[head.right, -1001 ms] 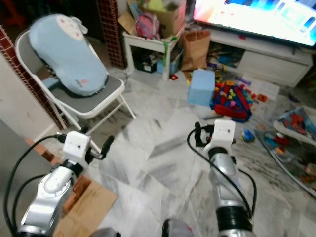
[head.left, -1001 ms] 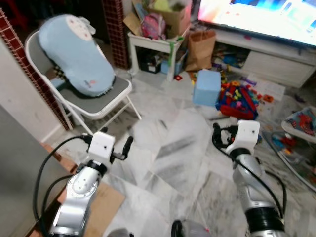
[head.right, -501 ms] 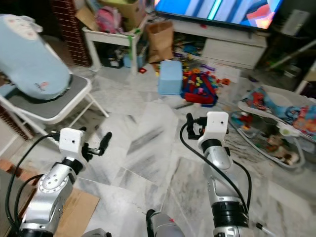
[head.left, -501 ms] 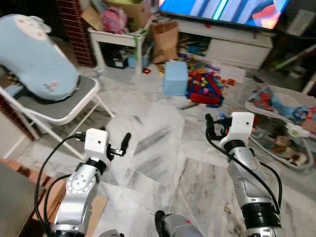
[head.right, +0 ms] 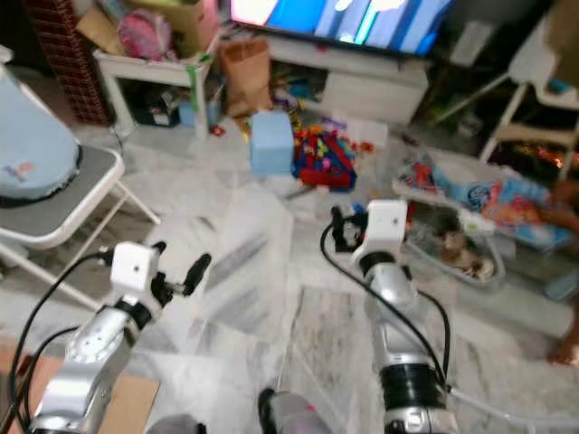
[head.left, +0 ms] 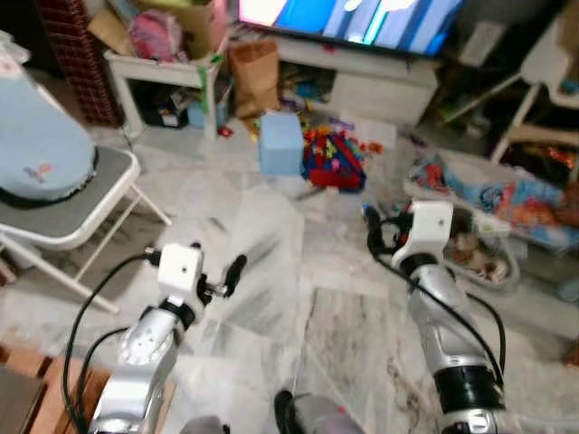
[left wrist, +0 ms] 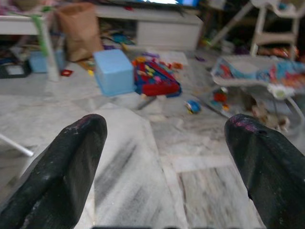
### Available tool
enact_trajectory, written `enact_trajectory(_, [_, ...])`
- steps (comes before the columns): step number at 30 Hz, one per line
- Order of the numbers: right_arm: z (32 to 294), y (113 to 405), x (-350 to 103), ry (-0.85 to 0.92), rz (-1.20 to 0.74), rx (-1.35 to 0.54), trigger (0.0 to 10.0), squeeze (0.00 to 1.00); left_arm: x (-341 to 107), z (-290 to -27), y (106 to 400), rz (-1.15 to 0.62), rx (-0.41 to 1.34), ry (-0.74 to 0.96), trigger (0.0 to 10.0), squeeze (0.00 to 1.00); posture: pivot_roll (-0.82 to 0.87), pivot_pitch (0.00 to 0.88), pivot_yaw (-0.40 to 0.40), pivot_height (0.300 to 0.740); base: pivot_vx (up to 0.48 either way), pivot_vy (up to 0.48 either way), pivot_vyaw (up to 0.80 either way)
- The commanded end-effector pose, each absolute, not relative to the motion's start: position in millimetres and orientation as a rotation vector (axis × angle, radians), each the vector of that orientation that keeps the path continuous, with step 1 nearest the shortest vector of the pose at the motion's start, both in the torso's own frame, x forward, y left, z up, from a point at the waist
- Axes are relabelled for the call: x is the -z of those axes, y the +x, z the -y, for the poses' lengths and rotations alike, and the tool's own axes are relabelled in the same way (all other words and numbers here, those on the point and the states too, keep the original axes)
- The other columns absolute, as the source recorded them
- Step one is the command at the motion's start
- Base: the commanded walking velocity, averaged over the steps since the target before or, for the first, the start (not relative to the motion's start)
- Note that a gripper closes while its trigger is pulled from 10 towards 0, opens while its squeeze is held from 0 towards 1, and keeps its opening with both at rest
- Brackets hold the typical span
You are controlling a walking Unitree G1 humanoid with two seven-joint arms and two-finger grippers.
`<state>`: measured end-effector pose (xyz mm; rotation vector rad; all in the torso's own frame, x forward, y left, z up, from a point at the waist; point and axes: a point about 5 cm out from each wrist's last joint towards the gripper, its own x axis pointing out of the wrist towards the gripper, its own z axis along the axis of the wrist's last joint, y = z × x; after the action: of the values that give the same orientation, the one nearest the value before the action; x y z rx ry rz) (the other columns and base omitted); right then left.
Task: Restocking fridge
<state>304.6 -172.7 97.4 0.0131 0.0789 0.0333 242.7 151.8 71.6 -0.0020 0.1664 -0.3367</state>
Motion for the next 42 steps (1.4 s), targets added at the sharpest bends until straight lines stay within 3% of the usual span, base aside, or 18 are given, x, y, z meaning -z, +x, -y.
enact_trajectory(1, [183,303,-99,-0.001,-0.079,-0.004,10.0,0.0,-75,-144,243,-0.159,0.368,-0.005,10.0,0.0,0.03,0.093,-0.063,0.74,0.0,0.0,-0.8])
enact_trajectory(10, [194,286,-109,0.038,-0.053,0.101,10.0,0.0,-76,-155,243,-0.182,0.327,0.027,10.0,0.0,0.03,0.105,-0.052,0.74,0.0,0.0,-0.8])
enact_trajectory(16, [194,260,-105,0.038,-0.078,0.101,10.0,0.0,-75,-173,238,-0.184,0.206,0.01,10.0,0.0,0.04,0.103,-0.055,0.74,0.0,0.0,-0.8])
enact_trajectory(18, [194,239,-98,0.004,-0.11,0.083,10.0,0.0,-74,-187,225,-0.181,0.106,0.025,10.0,0.0,0.04,0.106,-0.053,0.74,0.0,0.0,-0.8])
enact_trajectory(21, [197,230,-95,0.003,-0.144,0.091,10.0,0.0,-69,-194,216,-0.191,0.07,0.031,10.0,0.0,0.04,0.108,-0.051,0.74,0.0,0.0,-0.8])
enact_trajectory(30, [192,244,-104,0.003,-0.116,0.06,10.0,0.0,-88,-182,232,-0.117,0.166,0.014,10.0,0.0,0.04,0.107,-0.035,0.74,0.0,0.0,-0.8])
enact_trajectory(42, [193,254,-105,-0.006,-0.106,0.074,10.0,0.0,-84,-176,231,-0.128,0.202,0.005,10.0,0.0,0.05,0.086,-0.028,0.74,0.146,0.0,-0.8])
